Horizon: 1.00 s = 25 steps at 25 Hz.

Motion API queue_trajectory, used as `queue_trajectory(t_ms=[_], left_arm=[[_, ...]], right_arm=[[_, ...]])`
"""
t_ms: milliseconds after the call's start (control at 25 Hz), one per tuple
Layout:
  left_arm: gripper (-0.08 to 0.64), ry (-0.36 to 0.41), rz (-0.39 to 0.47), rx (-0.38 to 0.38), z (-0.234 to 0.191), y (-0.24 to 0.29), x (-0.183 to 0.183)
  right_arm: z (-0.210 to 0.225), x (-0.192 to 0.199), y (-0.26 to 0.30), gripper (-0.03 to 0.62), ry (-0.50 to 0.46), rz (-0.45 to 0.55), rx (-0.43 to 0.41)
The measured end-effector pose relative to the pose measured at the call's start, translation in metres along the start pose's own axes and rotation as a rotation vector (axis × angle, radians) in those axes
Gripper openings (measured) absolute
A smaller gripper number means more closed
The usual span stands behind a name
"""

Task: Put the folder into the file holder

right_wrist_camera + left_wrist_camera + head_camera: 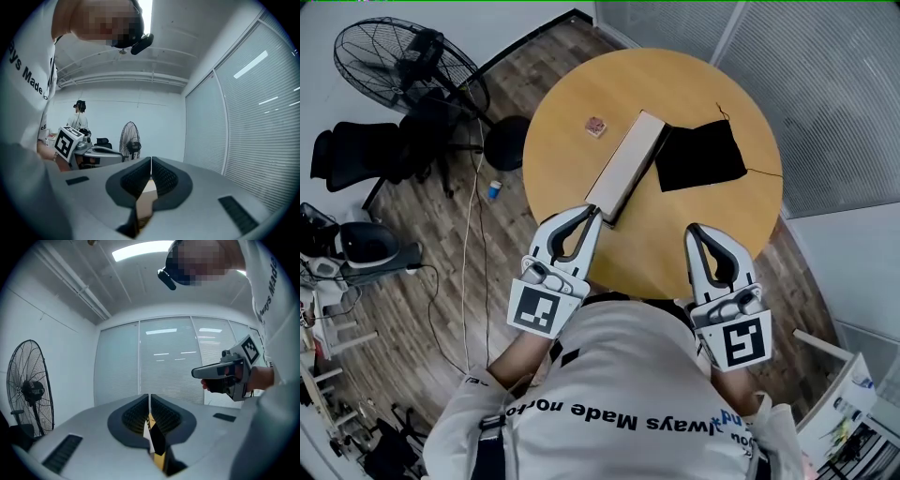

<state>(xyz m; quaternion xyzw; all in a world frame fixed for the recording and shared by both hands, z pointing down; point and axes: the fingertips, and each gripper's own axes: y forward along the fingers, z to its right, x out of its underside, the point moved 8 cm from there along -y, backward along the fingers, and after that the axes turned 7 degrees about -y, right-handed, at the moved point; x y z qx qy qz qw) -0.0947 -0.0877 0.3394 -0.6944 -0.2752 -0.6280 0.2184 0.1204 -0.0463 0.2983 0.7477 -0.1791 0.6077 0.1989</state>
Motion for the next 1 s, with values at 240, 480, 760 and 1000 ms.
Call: queue_trajectory(t_ms=[240, 480, 760, 1000], left_arm=[[0.037, -0.013, 0.008, 0.003, -0.0009, -0.0012, -0.0019], [0.037, -0.012, 0.007, 0.022, -0.0024, 0.0012, -0.0019], [0.037, -0.026, 0.02, 0.023, -0.0051, 0.0017, -0.0038], [0.037, -0.017, 0.017, 0.035, -0.0054, 0.0024, -0.0051]], right_arm=[[0.0, 0.0011, 0.0009, 0.031, -0.009, -0.007, -0.003], [-0.0023, -0.0001, 0.0051, 0.031, -0.009, 0.003, -0.02], [-0.002, -0.0002, 0.0079, 0.031, -0.014, 0.003, -0.016], [-0.0012, -0.0006, 0.0065, 0.031, -0.022, 0.001, -0.012]])
